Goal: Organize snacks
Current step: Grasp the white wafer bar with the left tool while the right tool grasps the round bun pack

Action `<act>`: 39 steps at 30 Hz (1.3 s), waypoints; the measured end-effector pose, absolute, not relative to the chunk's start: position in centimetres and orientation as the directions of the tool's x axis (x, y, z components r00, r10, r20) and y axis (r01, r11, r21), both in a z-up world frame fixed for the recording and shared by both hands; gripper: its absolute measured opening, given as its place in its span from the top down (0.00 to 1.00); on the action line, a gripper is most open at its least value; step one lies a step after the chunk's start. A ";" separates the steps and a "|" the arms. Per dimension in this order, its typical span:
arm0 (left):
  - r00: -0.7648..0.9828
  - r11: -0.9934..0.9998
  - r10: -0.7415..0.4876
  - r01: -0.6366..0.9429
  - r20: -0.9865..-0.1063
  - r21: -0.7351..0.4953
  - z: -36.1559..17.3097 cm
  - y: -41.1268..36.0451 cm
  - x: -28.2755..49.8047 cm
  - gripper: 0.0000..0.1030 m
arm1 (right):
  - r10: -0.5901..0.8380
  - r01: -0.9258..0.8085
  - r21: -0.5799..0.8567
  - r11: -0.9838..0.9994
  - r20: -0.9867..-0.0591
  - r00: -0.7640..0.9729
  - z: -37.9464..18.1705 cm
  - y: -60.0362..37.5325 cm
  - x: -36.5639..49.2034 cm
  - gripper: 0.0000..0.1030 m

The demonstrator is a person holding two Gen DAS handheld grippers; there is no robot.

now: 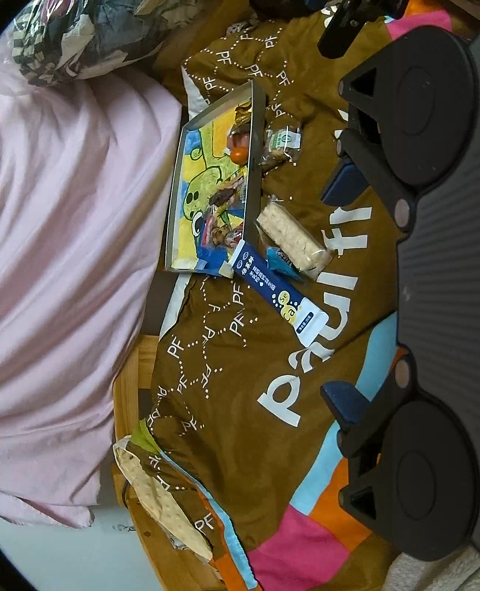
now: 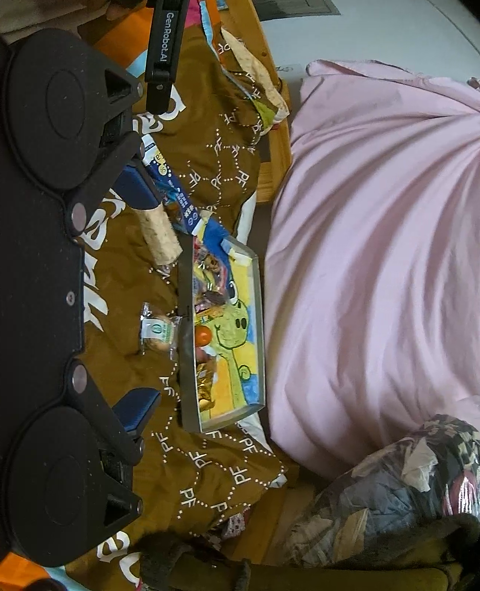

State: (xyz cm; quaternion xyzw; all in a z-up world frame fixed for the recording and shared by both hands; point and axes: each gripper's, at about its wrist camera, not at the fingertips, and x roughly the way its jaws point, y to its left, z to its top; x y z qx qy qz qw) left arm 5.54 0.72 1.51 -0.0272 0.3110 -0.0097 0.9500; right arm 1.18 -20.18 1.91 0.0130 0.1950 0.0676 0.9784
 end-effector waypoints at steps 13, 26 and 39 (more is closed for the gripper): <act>0.770 0.988 -0.148 0.142 -0.620 -0.060 1.6 -1.0 6.7 0.00 | 0.113 -0.103 0.048 0.994 -0.445 0.888 1.2 -20.2 2.1 0.01; 0.723 0.979 -0.173 0.200 -0.669 -0.036 0.4 -2.1 8.9 0.00 | 0.070 -0.056 0.043 0.998 -0.532 0.844 0.6 -20.7 3.7 0.01; 0.696 0.948 -0.215 0.318 -0.685 0.025 -1.4 -4.6 13.0 0.00 | 0.044 -0.064 -0.014 0.998 -0.582 0.812 -0.2 -21.3 6.6 0.01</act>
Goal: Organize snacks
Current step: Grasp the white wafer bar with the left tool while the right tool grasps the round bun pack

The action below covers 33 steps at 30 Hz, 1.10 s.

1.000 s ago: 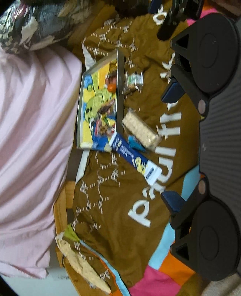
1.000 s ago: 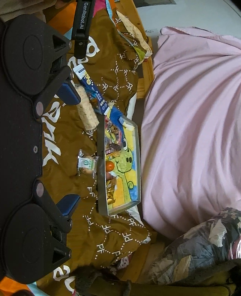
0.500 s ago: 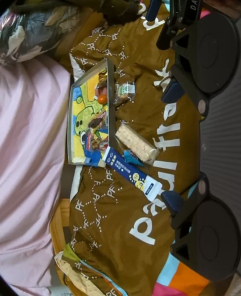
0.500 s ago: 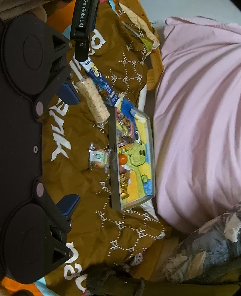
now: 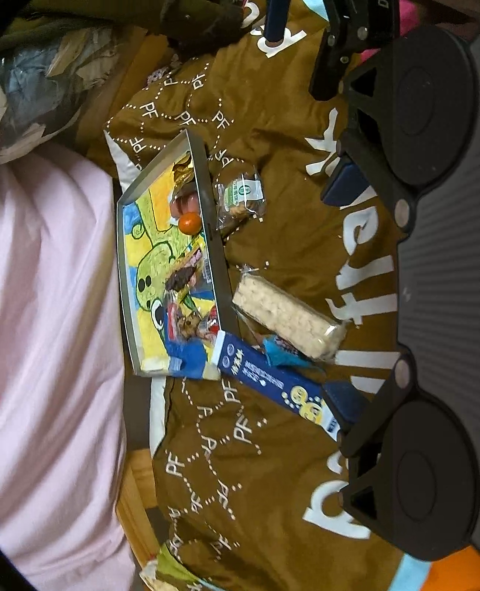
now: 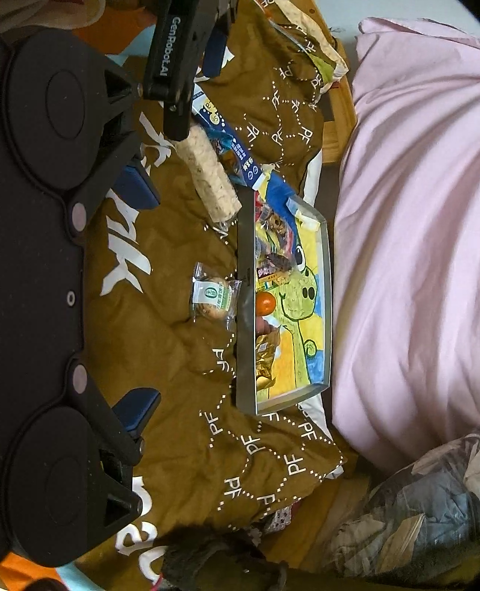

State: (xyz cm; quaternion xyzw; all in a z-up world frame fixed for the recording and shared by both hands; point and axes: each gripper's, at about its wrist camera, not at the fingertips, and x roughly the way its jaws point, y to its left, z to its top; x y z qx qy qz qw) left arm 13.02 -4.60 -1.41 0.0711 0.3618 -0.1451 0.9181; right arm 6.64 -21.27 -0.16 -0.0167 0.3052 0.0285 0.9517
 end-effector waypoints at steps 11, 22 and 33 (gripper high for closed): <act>0.677 0.849 -0.309 0.512 -0.669 0.127 -3.1 -7.3 16.1 0.00 | 0.029 -0.191 -0.236 0.953 -0.557 0.830 -1.8 -21.2 12.5 0.01; 0.623 0.825 -0.359 0.561 -0.695 0.076 -5.0 -7.8 20.1 0.01 | 0.100 -0.248 -0.190 0.950 -0.567 0.818 -3.7 -21.8 18.4 0.02; 0.621 0.836 -0.363 0.546 -0.694 0.052 -5.4 -7.1 22.6 0.12 | 0.194 -0.237 0.011 0.971 -0.609 0.769 -5.6 -23.0 21.6 0.13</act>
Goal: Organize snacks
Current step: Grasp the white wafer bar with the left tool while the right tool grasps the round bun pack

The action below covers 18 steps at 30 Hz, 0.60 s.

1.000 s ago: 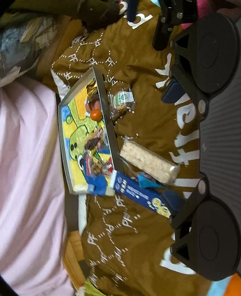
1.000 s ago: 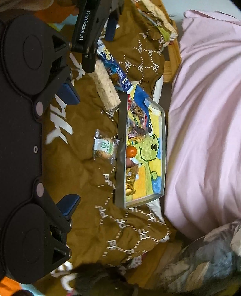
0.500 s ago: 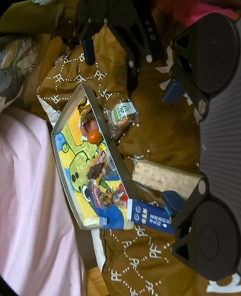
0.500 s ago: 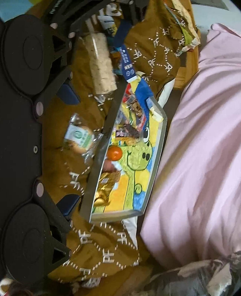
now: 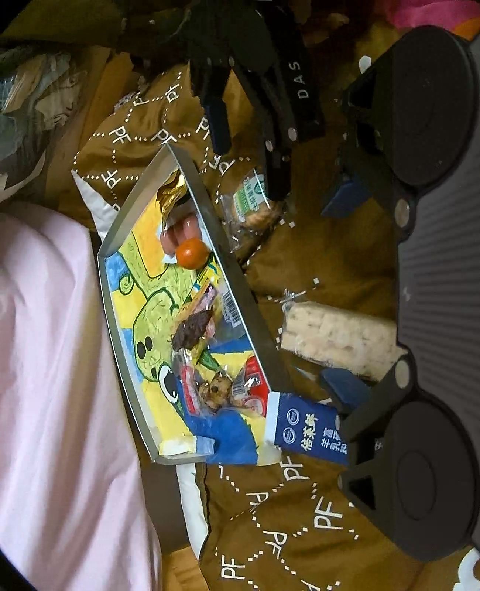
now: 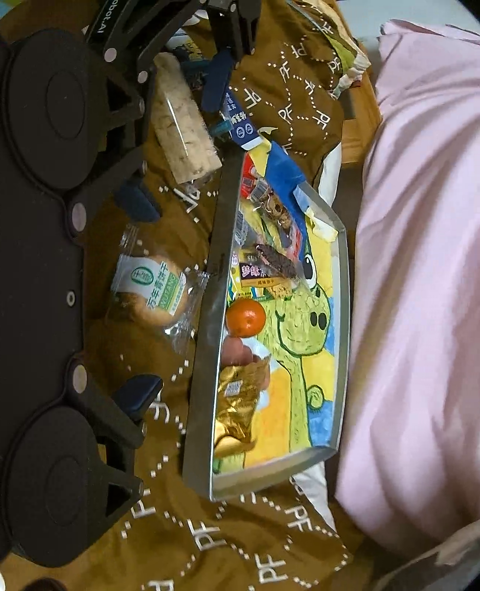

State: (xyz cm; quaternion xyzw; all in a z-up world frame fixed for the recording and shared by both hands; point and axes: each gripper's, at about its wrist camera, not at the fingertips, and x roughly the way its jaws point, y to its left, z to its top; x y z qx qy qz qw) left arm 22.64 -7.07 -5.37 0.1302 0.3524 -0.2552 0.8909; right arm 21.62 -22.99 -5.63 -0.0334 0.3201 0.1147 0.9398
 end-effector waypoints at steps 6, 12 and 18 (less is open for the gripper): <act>0.633 0.828 -0.332 0.551 -0.700 0.106 -5.6 -7.4 23.4 0.19 | 0.204 -0.236 0.030 0.971 -0.613 0.763 -6.3 -22.9 22.6 0.18; 0.610 0.828 -0.333 0.554 -0.719 0.087 -6.2 -7.3 24.6 0.30 | 0.239 -0.249 0.067 0.966 -0.597 0.766 -6.2 -22.9 22.9 0.21; 0.593 0.858 -0.319 0.511 -0.740 0.040 -5.5 -6.9 25.0 0.46 | 0.248 -0.259 0.070 0.963 -0.606 0.756 -6.7 -22.5 23.4 0.21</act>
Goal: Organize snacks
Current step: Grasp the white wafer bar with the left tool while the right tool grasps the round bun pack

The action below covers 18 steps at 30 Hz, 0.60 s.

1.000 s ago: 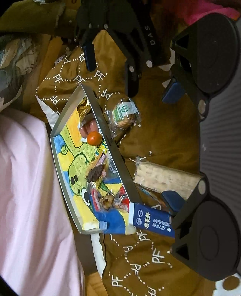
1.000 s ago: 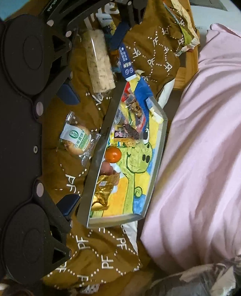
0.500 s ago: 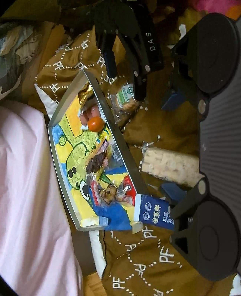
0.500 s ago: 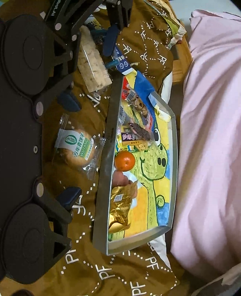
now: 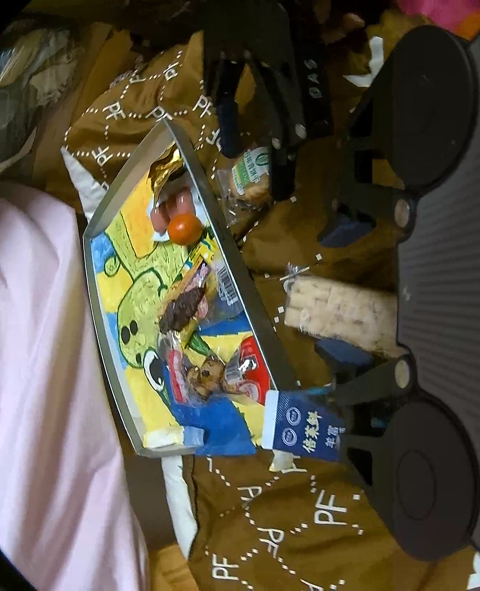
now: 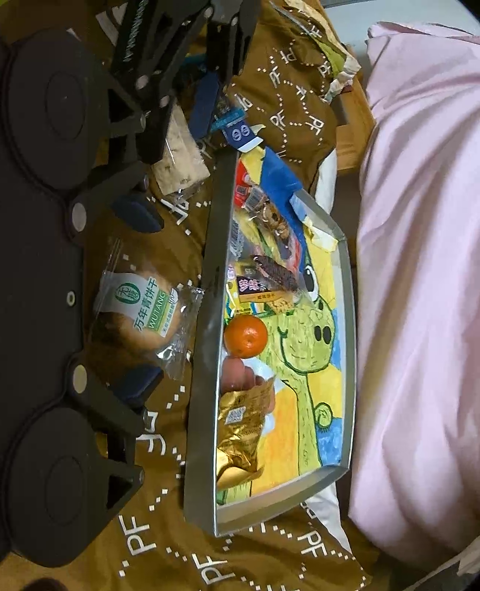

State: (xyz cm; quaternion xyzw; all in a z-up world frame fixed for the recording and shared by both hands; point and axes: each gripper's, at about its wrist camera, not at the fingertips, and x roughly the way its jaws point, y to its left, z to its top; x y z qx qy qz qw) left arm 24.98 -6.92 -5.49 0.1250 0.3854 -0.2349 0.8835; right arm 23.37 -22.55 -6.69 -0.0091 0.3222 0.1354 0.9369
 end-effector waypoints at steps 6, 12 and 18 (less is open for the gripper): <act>0.573 0.859 -0.329 0.512 -0.750 0.015 -5.3 -7.0 25.0 0.50 | 0.240 -0.240 0.085 0.967 -0.617 0.749 -7.7 -22.7 24.0 0.21; 0.591 0.842 -0.273 0.529 -0.759 0.109 -6.0 -7.6 24.9 0.50 | 0.227 -0.233 0.072 0.970 -0.615 0.755 -7.8 -22.6 23.9 0.24; 0.561 0.807 -0.245 0.570 -0.791 0.155 -6.3 -8.1 24.7 0.39 | 0.226 -0.233 0.070 0.970 -0.614 0.756 -7.9 -22.6 23.9 0.24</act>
